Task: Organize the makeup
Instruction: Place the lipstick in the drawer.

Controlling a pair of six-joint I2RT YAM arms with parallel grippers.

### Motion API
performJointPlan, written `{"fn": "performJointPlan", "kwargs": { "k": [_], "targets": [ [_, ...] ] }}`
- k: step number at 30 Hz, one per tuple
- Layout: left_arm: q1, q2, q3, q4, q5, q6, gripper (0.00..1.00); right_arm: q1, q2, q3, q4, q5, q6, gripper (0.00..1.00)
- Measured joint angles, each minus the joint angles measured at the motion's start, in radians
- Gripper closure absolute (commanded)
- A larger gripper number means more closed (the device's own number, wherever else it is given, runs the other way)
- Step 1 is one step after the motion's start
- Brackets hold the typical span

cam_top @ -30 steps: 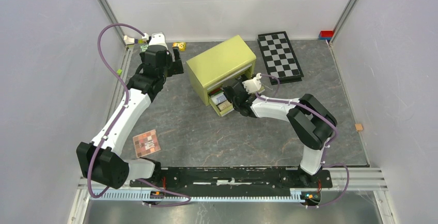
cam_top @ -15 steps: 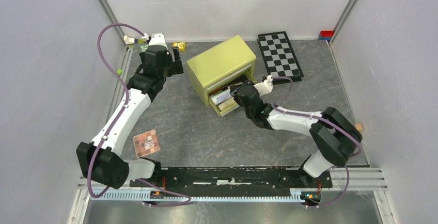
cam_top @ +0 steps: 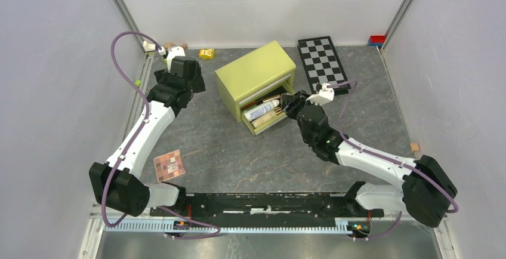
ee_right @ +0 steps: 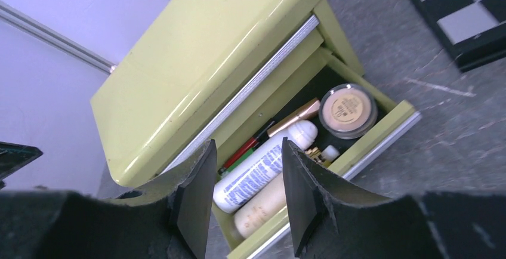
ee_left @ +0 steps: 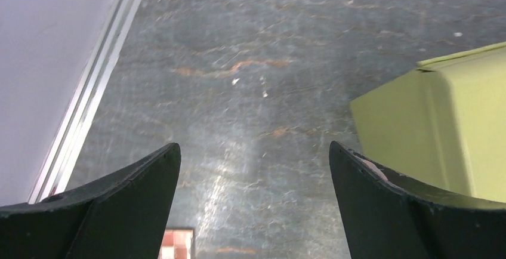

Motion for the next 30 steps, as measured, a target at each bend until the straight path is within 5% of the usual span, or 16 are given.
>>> {"fn": "performJointPlan", "kwargs": {
  "k": [13, 30],
  "targets": [
    [0.064, -0.039, -0.129, -0.224, -0.015, -0.264, 0.0, -0.01, -0.097, -0.027, -0.159, -0.08, -0.251, 0.41],
    [0.47, -0.166, -0.391, -0.275, 0.233, -0.451, 0.0, -0.041, -0.064, -0.038, -0.294, -0.3, -0.306, 0.4]
  ]
}}
